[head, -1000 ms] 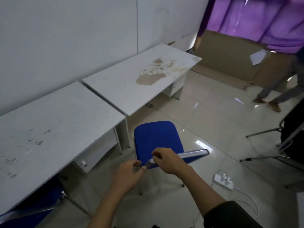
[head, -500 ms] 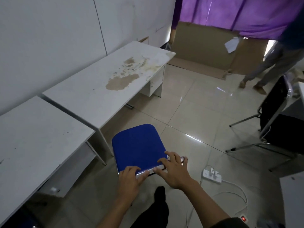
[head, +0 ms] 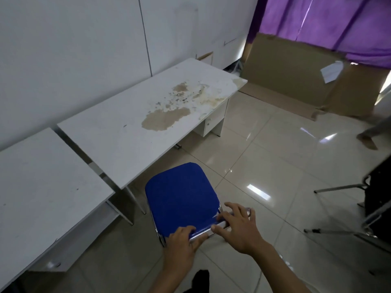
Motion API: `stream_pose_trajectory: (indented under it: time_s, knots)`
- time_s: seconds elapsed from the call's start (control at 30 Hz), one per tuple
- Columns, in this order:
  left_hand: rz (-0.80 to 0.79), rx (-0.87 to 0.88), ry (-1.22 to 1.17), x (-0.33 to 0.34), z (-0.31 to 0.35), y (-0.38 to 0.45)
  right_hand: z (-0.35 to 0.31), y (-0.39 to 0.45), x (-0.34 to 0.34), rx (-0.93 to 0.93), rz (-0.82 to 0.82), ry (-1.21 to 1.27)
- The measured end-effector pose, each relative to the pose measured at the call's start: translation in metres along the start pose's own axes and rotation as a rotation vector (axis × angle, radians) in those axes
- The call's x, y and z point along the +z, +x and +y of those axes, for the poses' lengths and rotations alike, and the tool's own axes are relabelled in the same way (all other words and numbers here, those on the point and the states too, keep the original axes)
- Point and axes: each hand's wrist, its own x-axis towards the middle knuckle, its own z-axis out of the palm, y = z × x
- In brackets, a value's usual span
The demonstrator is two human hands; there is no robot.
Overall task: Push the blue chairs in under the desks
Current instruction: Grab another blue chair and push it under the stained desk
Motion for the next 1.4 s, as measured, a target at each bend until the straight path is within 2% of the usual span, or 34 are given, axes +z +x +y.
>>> stream_pose_trajectory:
  time_s: [0.53,0.63,0.77,0.97,1.03,1.17,1.4]
  knots:
    - [0.080,-0.034,-0.105,0.046,0.082,0.110,0.065,0.140,-0.093,-0.144,-0.086,-0.107]
    - [0.146,-0.067,-0.111,0.042,0.096,0.132,0.068,0.170,-0.105,-0.204,-0.098,-0.125]
    - [0.312,-0.117,-0.056,0.040,0.106,0.155,0.070,0.206,-0.116,-0.302,-0.129,-0.140]
    - [0.570,-0.286,-0.020,0.054,0.108,0.175,0.073,0.241,-0.121,-0.410,-0.200,-0.138]
    - [0.628,-0.364,-0.060,0.065,0.110,0.182,0.077,0.250,-0.123,-0.439,-0.236,-0.114]
    - [0.755,-0.493,-0.291,0.072,0.114,0.190,0.081,0.257,-0.123,-0.473,-0.282,-0.085]
    - [0.831,-0.497,-0.395,0.060,0.098,0.217,0.067,0.288,-0.125,-0.493,-0.317,-0.052]
